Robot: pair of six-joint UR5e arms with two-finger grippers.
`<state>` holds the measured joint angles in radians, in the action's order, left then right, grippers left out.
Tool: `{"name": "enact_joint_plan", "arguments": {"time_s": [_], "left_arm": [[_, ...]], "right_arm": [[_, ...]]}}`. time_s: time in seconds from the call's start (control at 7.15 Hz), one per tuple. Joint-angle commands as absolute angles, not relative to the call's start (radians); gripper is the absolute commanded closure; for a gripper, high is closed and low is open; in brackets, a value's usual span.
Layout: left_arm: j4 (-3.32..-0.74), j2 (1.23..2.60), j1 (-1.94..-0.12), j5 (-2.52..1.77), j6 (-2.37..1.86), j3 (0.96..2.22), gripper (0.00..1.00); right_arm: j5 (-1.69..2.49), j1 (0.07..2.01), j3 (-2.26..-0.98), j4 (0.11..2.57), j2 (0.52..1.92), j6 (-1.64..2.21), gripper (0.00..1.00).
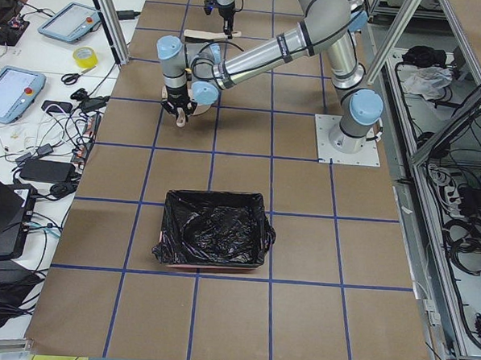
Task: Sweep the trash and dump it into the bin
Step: 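Move the brush with the right gripper behind the bread, toy and sponge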
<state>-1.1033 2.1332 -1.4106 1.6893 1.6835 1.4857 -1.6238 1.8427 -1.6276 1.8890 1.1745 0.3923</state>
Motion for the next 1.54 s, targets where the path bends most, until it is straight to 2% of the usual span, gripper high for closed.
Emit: {"name": "enact_joint_plan", "arguments": {"time_s": [0.0,0.56,1.4], "left_arm": [[-1.104,2.135,-1.437,1.724,1.648,1.485,1.00],[-1.104,2.137,-1.442,1.726,1.634,1.485,1.00],[-1.104,2.137,-1.440,1.724,1.635,1.483,1.00]], "right_arm": [[-1.609,1.865,-1.614,1.879,1.146,0.461,0.88],[-1.588,1.928,-1.591,1.882,1.106,0.569,0.88],[-1.482,2.057,-1.367,1.911,0.950,0.759,0.89]]}}
